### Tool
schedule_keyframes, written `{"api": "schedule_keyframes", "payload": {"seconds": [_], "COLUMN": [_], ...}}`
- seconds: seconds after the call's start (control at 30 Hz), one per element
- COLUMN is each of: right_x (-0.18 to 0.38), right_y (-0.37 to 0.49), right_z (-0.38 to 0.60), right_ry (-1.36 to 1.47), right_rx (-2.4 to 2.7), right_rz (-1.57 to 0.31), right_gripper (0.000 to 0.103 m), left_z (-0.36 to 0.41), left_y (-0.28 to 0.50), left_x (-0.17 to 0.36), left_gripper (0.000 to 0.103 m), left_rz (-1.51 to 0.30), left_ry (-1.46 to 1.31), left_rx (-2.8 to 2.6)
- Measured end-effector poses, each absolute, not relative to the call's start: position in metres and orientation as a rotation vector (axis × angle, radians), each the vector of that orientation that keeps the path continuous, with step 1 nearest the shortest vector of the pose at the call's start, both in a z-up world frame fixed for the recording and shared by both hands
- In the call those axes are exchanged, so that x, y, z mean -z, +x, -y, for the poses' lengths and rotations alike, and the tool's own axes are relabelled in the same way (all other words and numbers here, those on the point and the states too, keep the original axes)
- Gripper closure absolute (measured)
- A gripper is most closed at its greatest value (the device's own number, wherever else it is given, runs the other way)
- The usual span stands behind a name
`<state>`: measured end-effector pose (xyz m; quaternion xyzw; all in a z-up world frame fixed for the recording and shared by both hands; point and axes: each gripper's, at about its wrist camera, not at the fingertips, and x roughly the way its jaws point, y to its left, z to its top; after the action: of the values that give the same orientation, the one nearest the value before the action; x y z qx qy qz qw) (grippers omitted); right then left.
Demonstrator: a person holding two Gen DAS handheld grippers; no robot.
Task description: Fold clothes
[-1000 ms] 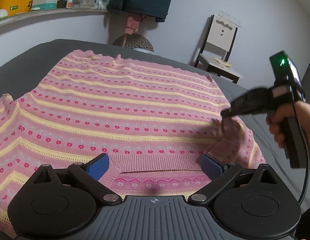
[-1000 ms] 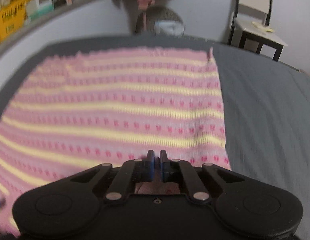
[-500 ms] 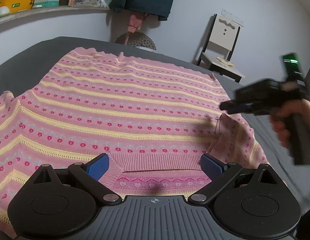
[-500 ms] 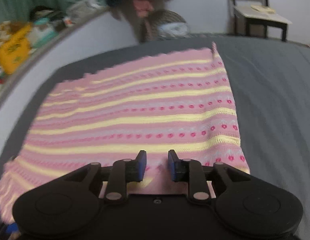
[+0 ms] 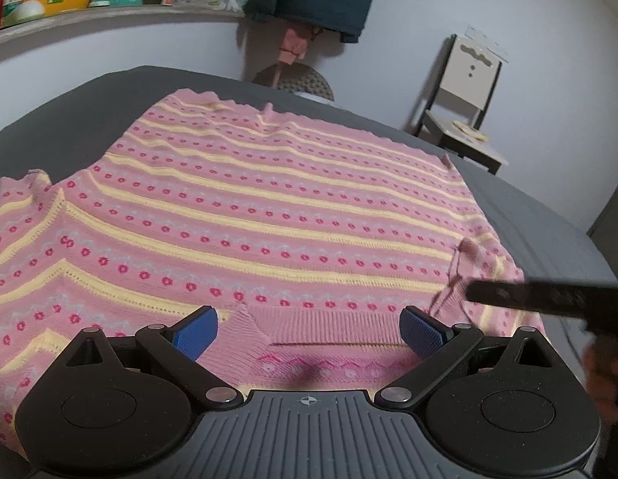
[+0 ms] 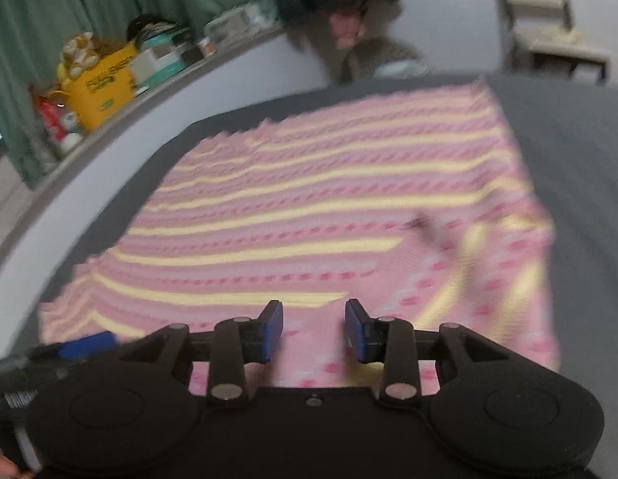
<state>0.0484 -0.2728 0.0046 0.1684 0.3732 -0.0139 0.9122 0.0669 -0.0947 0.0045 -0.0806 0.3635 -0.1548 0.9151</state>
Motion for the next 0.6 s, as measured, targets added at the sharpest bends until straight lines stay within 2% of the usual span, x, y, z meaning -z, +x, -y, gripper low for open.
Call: {"api": "schedule_keyframes", "payload": {"seconds": [0.13, 0.27, 0.33, 0.37, 0.43, 0.5, 0.6], "right_x": [0.013, -0.002, -0.006, 0.001, 0.006, -0.003, -0.027], "right_y": [0.024, -0.021, -0.039, -0.04, -0.039, -0.039, -0.048], "right_z": [0.27, 0.268, 0.271, 0.273, 0.271, 0.267, 0.254], "right_ry": [0.246, 0.265, 0.308, 0.332, 0.354, 0.369, 0.398], "right_rx": [0.04, 0.112, 0.188, 0.185, 0.181, 0.175, 0.157], "right_rz": [-0.895, -0.814, -0.787, -0.824, -0.879, -0.89, -0.796], "right_gripper": [0.067, 0.064, 0.041, 0.04, 0.047, 0.047, 0.038], "left_z": [0.085, 0.067, 0.053, 0.045, 0.027, 0.007, -0.026], "left_y": [0.072, 0.08, 0.078, 0.077, 0.071, 0.065, 0.059], "left_x": [-0.005, -0.012, -0.018, -0.021, -0.027, -0.033, -0.045], "left_gripper": [0.005, 0.005, 0.005, 0.005, 0.005, 0.005, 0.005], "left_rz": [-0.75, -0.774, -0.761, -0.754, -0.74, -0.727, -0.696], "left_ry": [-0.204, -0.281, -0.34, -0.375, -0.439, -0.488, -0.435], "left_rx": [0.282, 0.234, 0.191, 0.165, 0.123, 0.087, 0.056]}}
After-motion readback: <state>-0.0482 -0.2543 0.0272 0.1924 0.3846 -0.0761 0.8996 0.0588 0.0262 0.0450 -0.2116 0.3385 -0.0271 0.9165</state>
